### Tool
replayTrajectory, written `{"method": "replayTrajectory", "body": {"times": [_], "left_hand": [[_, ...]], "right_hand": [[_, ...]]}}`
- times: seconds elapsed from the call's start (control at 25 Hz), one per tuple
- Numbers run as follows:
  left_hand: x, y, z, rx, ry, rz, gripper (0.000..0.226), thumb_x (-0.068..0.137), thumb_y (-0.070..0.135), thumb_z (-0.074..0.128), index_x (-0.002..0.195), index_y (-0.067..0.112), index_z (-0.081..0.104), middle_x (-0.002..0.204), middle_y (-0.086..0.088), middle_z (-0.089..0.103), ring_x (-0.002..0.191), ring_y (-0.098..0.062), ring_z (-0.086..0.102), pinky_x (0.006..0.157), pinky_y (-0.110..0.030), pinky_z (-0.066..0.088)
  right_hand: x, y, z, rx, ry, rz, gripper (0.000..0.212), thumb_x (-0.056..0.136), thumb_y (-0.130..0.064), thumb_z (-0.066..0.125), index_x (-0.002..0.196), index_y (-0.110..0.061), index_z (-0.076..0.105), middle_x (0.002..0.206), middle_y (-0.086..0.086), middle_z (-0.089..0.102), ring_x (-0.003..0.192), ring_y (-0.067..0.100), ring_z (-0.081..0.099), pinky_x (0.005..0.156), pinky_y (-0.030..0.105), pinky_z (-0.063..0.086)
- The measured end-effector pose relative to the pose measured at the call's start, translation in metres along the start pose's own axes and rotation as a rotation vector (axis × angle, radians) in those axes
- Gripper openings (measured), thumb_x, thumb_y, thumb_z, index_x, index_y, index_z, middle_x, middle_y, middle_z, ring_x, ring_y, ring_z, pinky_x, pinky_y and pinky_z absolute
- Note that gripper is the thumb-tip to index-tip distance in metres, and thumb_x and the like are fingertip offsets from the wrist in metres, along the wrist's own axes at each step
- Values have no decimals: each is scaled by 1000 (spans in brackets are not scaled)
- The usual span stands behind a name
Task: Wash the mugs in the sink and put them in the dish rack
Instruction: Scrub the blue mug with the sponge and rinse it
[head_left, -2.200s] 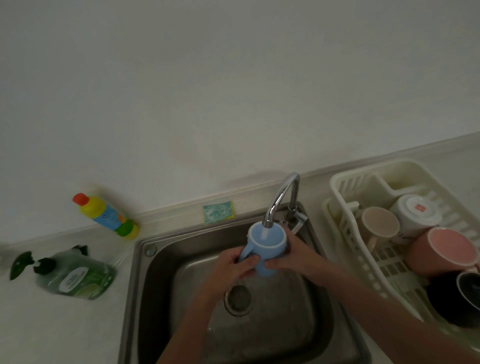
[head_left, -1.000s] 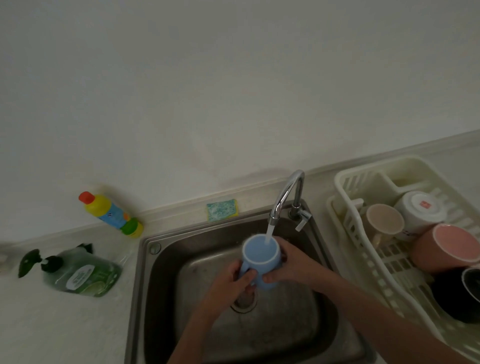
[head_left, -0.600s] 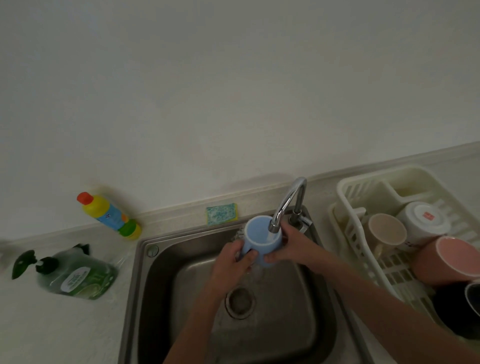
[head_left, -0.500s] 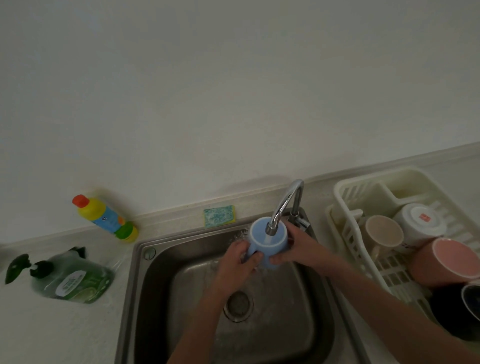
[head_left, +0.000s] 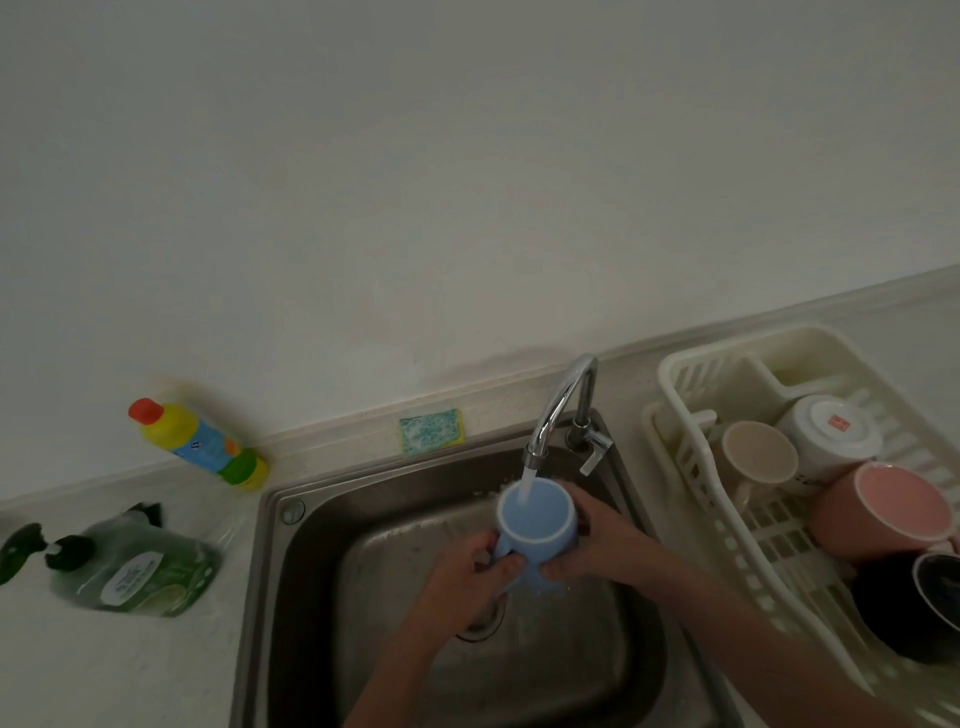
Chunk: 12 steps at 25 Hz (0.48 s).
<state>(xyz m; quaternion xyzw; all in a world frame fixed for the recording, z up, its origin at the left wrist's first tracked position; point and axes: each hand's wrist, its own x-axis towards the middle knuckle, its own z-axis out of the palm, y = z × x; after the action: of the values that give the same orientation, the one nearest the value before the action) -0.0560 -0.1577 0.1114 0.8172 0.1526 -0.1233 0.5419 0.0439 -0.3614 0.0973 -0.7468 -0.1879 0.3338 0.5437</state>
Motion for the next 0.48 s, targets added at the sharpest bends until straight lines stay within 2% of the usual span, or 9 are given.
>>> {"method": "replayTrajectory", "body": {"times": [0.12, 0.24, 0.36, 0.48], "left_hand": [[-2, -14, -13, -2, 67, -21, 11, 88, 28, 72, 97, 31, 66, 95, 8, 73, 83, -5, 70, 77, -32, 61], [-1, -17, -24, 0, 85, -5, 12, 89, 29, 71, 99, 31, 64, 96, 8, 71, 84, -5, 70, 75, -32, 61], [7, -13, -31, -33, 103, -12, 20, 91, 30, 69, 109, 27, 63, 103, 7, 69, 89, -10, 70, 71, -33, 62], [18, 1, -32, -63, 112, -5, 17, 92, 24, 68, 107, 25, 62, 100, 7, 68, 83, -8, 69, 68, -32, 61]], "right_hand": [[16, -4, 15, -16, -18, -4, 90, 59, -14, 93, 135, -34, 49, 127, -14, 61, 118, 2, 58, 94, 28, 54], [33, -5, 23, -16, -18, 17, 90, 56, -22, 94, 133, -36, 50, 125, -13, 63, 117, 5, 60, 96, 38, 55], [48, -10, 22, -28, -26, 22, 88, 55, -27, 95, 132, -31, 52, 123, -11, 65, 115, 6, 61, 96, 40, 55], [56, -19, 12, -20, -27, -15, 86, 59, -19, 94, 134, -28, 52, 125, -9, 65, 118, 8, 61, 97, 36, 54]]}}
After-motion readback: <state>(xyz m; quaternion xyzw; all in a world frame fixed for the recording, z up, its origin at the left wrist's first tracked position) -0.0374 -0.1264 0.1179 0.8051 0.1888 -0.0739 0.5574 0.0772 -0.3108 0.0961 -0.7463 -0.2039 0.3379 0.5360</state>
